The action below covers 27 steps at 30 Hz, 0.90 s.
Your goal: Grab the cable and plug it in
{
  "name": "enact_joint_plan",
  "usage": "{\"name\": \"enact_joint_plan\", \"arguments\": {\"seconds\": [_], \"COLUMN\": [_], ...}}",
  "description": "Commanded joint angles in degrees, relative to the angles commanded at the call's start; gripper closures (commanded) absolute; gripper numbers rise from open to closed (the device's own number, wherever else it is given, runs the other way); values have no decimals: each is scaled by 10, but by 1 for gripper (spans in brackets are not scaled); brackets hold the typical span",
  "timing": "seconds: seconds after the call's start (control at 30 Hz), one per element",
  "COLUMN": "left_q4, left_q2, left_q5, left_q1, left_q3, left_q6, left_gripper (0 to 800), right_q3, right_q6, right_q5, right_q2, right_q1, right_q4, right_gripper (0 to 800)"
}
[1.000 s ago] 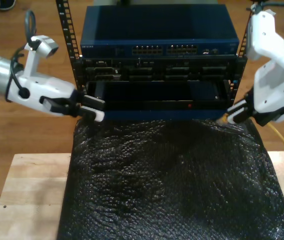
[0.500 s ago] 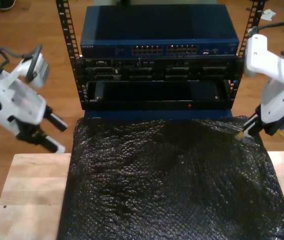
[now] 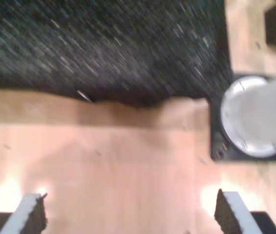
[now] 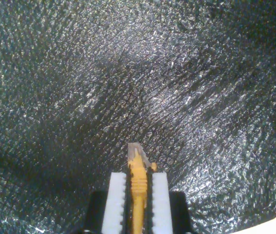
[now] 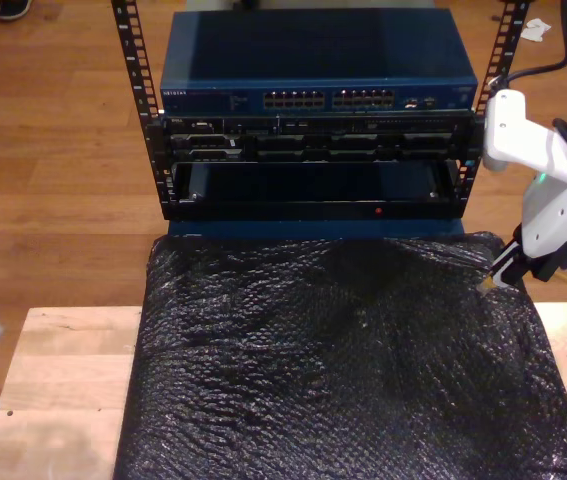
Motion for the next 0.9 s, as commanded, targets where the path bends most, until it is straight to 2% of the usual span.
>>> {"name": "enact_joint_plan", "arguments": {"seconds": [0.13, 0.3, 0.4, 0.67, 0.9], "left_q4": [40, 127, 147, 210, 225], "left_q2": [-5, -62, -91, -98, -119], "left_q5": [2, -4, -1, -10, -37], "left_q1": [55, 97, 105, 184, 195], "left_q3": [46, 133, 168, 237, 284], "left_q6": [82, 162, 193, 253, 272], "left_gripper": [0, 0, 0, 0, 0], "right_q3": [0, 0, 0, 0, 2], "right_q6": [0, 0, 0, 1, 1], "right_q5": [0, 0, 0, 0, 0], "right_q2": [7, 7, 8, 10, 14], "right_q1": [0, 0, 0, 15, 16], "right_q4": [0, 0, 0, 0, 0], "right_gripper": [799, 799, 799, 799, 799]}}
